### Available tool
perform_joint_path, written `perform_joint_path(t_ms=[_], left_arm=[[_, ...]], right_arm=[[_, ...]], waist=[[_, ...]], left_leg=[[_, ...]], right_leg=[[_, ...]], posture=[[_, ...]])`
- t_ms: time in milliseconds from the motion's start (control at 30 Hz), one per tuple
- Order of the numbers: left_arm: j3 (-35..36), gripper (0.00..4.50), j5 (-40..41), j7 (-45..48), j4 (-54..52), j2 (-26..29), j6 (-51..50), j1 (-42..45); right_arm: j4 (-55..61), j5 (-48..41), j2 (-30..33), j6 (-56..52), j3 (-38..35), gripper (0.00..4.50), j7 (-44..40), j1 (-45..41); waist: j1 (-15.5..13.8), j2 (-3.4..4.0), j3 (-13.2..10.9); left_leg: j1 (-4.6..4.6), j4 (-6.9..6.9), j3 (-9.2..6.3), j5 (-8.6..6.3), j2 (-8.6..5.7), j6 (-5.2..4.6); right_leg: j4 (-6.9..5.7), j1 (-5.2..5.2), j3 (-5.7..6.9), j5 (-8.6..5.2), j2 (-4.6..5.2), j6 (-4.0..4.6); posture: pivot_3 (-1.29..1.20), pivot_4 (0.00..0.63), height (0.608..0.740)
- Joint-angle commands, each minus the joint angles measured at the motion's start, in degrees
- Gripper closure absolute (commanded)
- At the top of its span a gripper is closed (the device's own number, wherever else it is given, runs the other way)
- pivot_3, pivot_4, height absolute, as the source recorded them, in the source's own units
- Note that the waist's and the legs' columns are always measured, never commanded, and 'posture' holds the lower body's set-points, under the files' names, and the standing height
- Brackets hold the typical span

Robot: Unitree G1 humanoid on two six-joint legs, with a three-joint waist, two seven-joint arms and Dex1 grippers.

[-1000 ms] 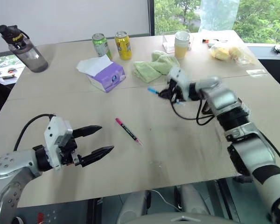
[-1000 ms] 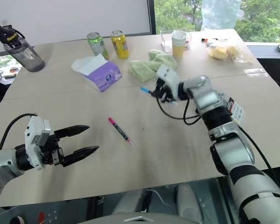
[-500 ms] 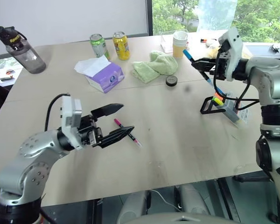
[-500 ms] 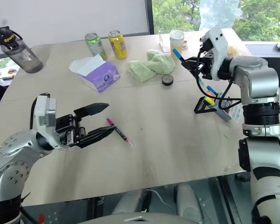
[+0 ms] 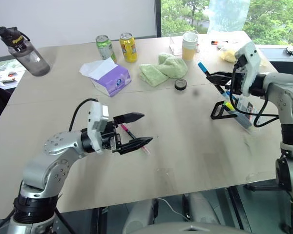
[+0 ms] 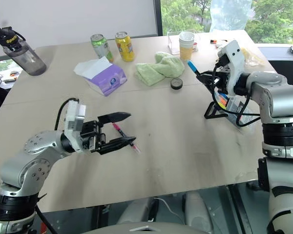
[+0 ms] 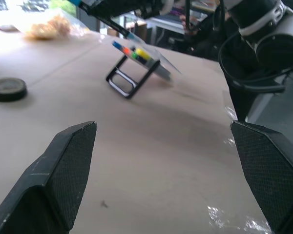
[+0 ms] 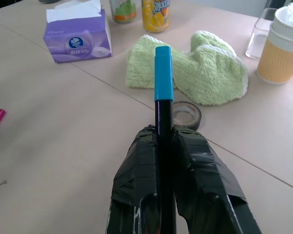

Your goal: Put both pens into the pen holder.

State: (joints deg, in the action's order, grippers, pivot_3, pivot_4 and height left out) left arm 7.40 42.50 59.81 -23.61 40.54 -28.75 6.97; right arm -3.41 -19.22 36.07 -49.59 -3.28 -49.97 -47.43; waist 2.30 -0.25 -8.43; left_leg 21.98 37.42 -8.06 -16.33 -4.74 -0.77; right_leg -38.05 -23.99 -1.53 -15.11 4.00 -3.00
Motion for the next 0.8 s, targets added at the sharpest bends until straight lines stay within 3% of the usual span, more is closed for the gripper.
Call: perform_joint_path(t_ms=[33, 600, 733, 800], left_arm=[[0.18, 0.0, -0.76, 1.15, 0.04, 0.71, 1.54, 1.45], [0.41, 0.0, -1.92, 1.59, 0.06, 0.67, 2.71, 0.63], [0.36, 0.0, -2.14, 1.49, 0.0, 0.85, 2.68, 0.57], [0.43, 0.0, -2.08, 1.52, -0.07, 0.91, 2.63, 0.51]], right_arm=[[1.53, -1.88, 0.83, 2.58, -2.75, 4.43, -0.17, 0.58], [-5.78, -2.08, 7.3, 13.31, -3.47, 4.43, -5.77, 7.44], [-7.19, -2.85, 8.46, 14.98, -3.66, 2.81, -8.33, 7.98], [-7.48, -2.87, 8.45, 15.2, -4.01, 1.76, -7.71, 8.01]], waist=[[-0.04, 0.0, 0.0], [-0.15, 0.0, 0.0], [-0.14, 0.0, 0.0], [-0.13, 0.0, 0.0]], left_leg=[[0.0, 0.0, 0.0, 0.0, 0.0, 0.0], [0.0, 0.02, 0.01, 0.0, 0.0, -0.01], [0.0, 0.03, 0.01, 0.0, 0.0, -0.01], [0.0, 0.03, 0.01, 0.0, 0.0, -0.01]], right_leg=[[0.0, 0.0, 0.0, 0.0, 0.0, 0.0], [0.0, 0.02, 0.0, 0.0, 0.0, 0.0], [0.0, 0.03, 0.0, 0.0, 0.0, 0.0], [0.0, 0.03, 0.0, 0.0, 0.0, 0.0]], posture=[[0.0, 0.15, 0.74], [0.0, 0.15, 0.74], [0.0, 0.15, 0.74], [0.0, 0.15, 0.74]])
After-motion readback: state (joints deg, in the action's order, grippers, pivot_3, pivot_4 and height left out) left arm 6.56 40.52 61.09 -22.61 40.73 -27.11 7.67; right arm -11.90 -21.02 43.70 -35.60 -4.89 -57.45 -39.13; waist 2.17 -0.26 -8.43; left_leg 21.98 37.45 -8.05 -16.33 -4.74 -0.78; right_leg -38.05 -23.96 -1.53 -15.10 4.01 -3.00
